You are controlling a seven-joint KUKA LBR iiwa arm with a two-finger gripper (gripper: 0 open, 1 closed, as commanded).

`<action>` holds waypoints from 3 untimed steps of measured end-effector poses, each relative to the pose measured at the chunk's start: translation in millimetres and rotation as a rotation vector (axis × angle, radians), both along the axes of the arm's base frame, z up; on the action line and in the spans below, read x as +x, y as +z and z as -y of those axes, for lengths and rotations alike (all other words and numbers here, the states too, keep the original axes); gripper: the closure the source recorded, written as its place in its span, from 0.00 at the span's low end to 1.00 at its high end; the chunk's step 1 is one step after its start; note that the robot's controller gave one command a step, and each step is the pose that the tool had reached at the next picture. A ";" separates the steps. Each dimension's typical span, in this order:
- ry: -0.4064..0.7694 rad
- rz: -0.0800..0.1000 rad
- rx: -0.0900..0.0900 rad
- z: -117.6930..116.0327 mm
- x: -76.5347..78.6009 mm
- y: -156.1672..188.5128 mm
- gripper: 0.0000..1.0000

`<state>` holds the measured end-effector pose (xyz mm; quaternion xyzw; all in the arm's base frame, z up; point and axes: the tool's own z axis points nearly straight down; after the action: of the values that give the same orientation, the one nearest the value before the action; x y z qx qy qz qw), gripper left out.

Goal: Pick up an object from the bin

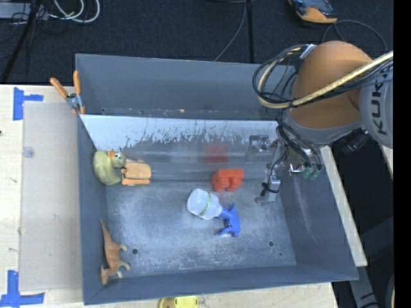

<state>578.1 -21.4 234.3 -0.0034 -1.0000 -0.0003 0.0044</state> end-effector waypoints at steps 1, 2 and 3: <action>0.000 0.008 0.000 0.0 1.3 4.6 0.00; 0.023 0.012 -0.002 -36.6 12.9 -28.3 0.00; 0.100 0.006 0.002 -71.3 -8.9 -67.6 0.00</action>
Offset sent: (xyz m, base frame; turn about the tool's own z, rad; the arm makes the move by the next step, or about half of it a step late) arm 0.0206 0.0834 -0.0695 -0.0529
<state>569.2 49.9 166.7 0.0468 -0.9989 -0.0011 0.0015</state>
